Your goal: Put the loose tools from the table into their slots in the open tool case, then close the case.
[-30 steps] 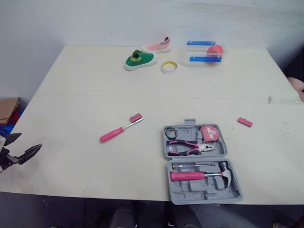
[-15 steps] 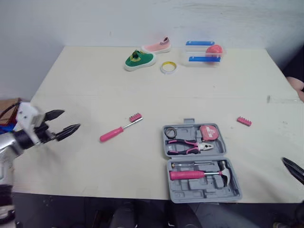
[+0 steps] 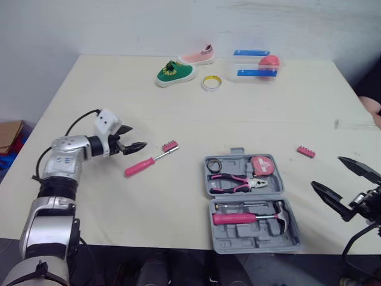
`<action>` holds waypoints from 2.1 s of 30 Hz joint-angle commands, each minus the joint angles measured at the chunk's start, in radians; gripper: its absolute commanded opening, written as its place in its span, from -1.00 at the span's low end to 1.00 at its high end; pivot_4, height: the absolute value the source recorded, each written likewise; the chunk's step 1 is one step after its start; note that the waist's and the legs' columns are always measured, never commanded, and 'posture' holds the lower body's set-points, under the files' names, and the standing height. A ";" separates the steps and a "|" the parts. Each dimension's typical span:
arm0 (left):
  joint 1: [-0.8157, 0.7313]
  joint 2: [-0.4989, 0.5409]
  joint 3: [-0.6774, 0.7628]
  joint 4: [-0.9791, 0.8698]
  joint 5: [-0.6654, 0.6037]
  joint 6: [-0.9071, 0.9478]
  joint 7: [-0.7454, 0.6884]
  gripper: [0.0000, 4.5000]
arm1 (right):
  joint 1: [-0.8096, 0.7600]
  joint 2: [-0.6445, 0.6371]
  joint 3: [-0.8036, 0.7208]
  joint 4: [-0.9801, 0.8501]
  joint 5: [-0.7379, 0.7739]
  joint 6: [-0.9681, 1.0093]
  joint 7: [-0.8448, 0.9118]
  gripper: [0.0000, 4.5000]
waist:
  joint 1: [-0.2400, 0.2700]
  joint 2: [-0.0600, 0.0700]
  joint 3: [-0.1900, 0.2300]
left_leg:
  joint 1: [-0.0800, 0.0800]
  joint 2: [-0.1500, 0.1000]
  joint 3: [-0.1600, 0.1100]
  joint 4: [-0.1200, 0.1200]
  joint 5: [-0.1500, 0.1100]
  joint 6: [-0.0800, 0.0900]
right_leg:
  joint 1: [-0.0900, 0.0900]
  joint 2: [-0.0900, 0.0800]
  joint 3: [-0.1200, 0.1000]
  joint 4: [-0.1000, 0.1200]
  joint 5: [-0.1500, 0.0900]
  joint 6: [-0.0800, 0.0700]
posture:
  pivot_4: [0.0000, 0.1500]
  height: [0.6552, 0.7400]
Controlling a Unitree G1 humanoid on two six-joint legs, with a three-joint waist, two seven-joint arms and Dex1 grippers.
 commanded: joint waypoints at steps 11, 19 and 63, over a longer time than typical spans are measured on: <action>-0.082 -0.085 -0.014 0.161 0.068 -0.127 -0.046 0.99 | 0.042 0.048 0.014 -0.151 -0.008 0.033 -0.059 1.00 | 0.002 -0.004 0.002 | -0.001 -0.001 0.000 0.001 0.000 0.001 | 0.000 -0.001 -0.004 0.001 0.000 0.000 | 1.00 1.00; -0.091 -0.141 -0.032 0.194 0.108 -0.165 -0.028 0.99 | 0.046 0.062 0.019 -0.145 -0.017 0.018 -0.057 1.00 | 0.002 -0.004 0.002 | 0.000 -0.001 0.000 0.003 0.000 0.005 | 0.000 -0.001 -0.004 0.005 0.000 0.001 | 1.00 1.00; 0.364 -0.040 -0.117 -0.824 -0.128 -0.037 -0.412 -0.72 | 0.207 0.009 -0.045 -0.171 -0.001 0.024 0.059 1.00 | 0.018 -0.004 0.002 | -0.001 -0.001 -0.003 0.006 -0.001 0.006 | 0.001 -0.002 -0.001 0.007 0.000 0.000 | 1.00 1.00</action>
